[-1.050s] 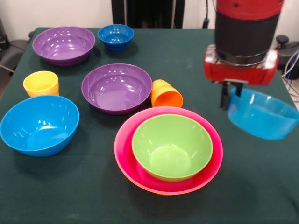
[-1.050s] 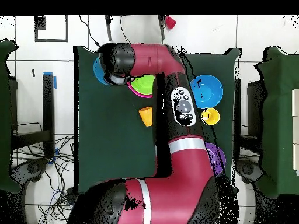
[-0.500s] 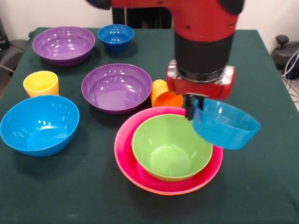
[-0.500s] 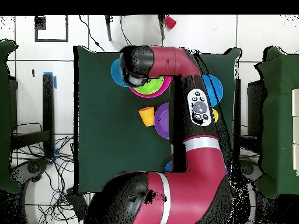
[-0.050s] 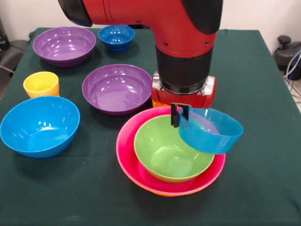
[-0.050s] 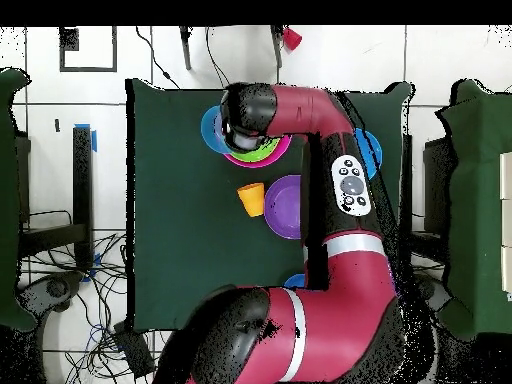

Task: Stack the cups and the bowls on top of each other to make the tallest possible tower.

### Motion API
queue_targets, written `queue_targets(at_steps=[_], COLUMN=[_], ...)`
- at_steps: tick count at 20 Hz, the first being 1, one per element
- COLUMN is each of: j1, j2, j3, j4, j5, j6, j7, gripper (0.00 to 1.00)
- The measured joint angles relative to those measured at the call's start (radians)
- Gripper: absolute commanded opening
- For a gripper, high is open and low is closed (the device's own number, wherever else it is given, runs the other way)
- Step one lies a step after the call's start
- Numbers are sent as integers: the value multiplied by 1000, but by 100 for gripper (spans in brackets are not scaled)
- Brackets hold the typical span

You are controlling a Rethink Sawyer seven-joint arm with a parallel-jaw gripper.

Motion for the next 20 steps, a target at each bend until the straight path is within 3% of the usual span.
queue_targets(at_steps=[20], j1=[0], j2=[22], j3=[1], j4=[-42], j5=[-7], j6=[0], j7=[-4], gripper=[0])
